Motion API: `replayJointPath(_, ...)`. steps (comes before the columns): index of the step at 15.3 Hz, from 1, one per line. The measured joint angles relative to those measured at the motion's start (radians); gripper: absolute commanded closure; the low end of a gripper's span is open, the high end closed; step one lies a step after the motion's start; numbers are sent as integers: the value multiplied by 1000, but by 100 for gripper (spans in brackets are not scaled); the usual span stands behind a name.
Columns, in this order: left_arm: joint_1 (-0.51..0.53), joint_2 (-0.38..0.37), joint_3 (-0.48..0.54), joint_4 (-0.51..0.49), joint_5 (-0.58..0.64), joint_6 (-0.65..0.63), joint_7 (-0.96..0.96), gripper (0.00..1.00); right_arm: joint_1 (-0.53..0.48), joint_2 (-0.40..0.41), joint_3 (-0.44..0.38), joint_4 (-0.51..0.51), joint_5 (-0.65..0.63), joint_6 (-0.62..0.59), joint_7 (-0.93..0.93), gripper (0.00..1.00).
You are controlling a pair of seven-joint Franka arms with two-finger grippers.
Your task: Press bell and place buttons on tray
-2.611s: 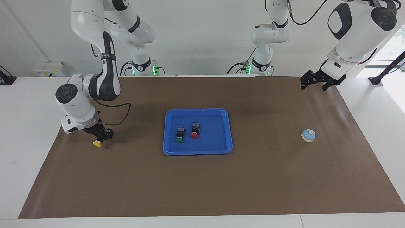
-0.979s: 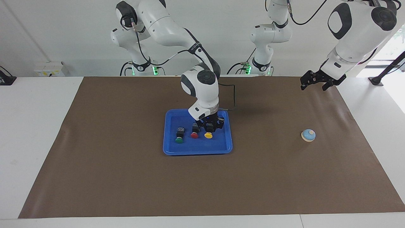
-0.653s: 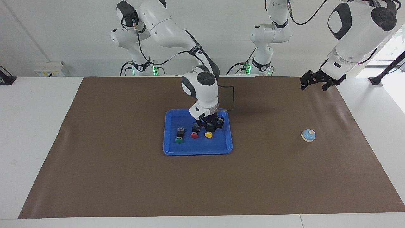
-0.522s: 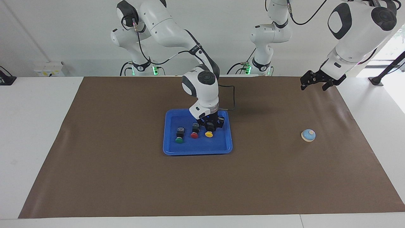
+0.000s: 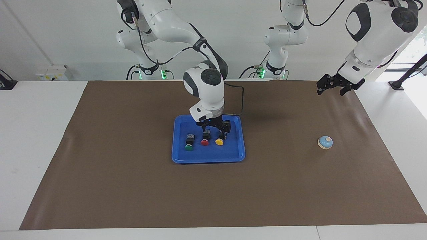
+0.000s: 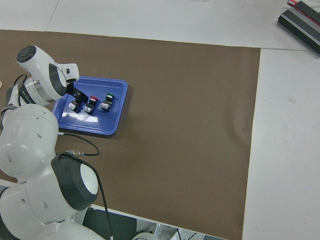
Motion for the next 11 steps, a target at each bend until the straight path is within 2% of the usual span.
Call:
replayJointPath(2, 0, 0, 0, 0, 0, 0, 0, 0, -71, -56, 0, 1, 0, -76, -117, 0)
replayJointPath(7, 0, 0, 0, 0, 0, 0, 0, 0, -292, -164, -3, 1, 0, -240, -568, 0)
replayJointPath(11, 0, 0, 0, 0, 0, 0, 0, 0, -406, -235, -1, 3, 30, -356, -781, 0)
